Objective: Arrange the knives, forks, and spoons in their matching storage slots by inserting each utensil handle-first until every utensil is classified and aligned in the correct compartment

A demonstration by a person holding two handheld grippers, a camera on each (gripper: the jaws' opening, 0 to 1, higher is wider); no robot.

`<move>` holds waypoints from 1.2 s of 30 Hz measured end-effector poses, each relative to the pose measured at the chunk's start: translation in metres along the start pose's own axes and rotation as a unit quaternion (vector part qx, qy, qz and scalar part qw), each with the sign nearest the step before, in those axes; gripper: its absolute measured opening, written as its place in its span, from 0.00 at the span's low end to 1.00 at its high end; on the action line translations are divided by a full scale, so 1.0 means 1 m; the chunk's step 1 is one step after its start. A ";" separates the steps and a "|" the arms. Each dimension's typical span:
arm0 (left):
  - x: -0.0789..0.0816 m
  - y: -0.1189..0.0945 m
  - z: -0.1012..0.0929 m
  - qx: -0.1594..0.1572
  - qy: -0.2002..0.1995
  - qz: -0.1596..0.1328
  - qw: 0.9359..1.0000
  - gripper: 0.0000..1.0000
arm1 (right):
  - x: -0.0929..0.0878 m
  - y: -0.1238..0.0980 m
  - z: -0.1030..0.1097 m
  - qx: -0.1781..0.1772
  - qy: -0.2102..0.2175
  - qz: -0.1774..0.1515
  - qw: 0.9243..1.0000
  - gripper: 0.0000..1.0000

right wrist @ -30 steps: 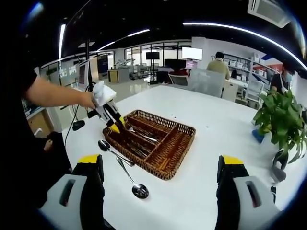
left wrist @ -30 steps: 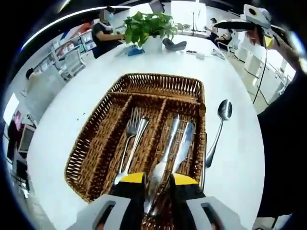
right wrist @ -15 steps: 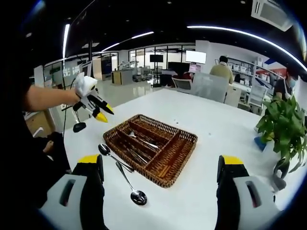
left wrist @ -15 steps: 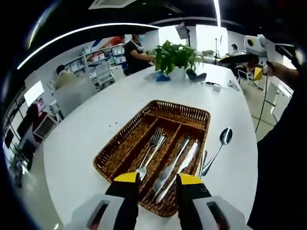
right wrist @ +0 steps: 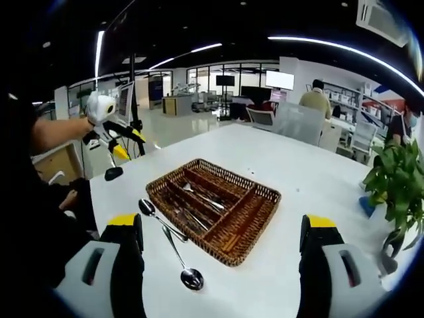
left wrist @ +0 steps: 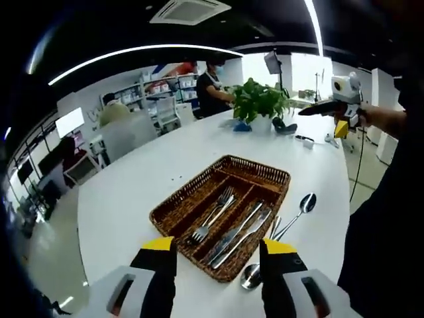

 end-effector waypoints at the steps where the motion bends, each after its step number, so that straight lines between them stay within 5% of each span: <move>1: 0.002 -0.004 -0.002 0.005 0.004 -0.006 1.000 0.70 | 0.001 0.002 0.000 0.002 -0.001 0.000 1.000 1.00; 5: 0.004 -0.016 0.000 0.036 0.013 -0.014 0.999 0.99 | 0.003 0.005 -0.001 0.006 -0.003 -0.003 1.000 1.00; 6: 0.004 -0.020 0.001 0.045 0.014 -0.017 0.999 1.00 | 0.003 0.005 -0.001 0.007 -0.003 -0.003 1.000 1.00; 15: 0.001 -0.041 -0.006 0.050 -0.029 -0.047 0.997 1.00 | 0.000 0.007 0.002 0.015 -0.010 0.000 1.000 1.00; 24: 0.012 -0.040 -0.015 0.044 -0.009 -0.049 0.998 1.00 | 0.003 0.012 0.001 0.019 -0.015 -0.001 1.000 1.00; 36: 0.046 -0.001 -0.033 -0.013 0.053 -0.041 0.998 0.96 | 0.003 0.008 -0.004 0.010 -0.011 -0.004 1.000 1.00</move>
Point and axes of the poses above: the point that each gripper's makers call its tool centre point, and the gripper's own axes: y roughly forward along the fingers, z roughly to its left, x roughly out of its top, the point moved 1 cm from there along -y, roughly backward along the fingers, and after that the axes turned 14 degrees about -x, right-handed, at the moved point
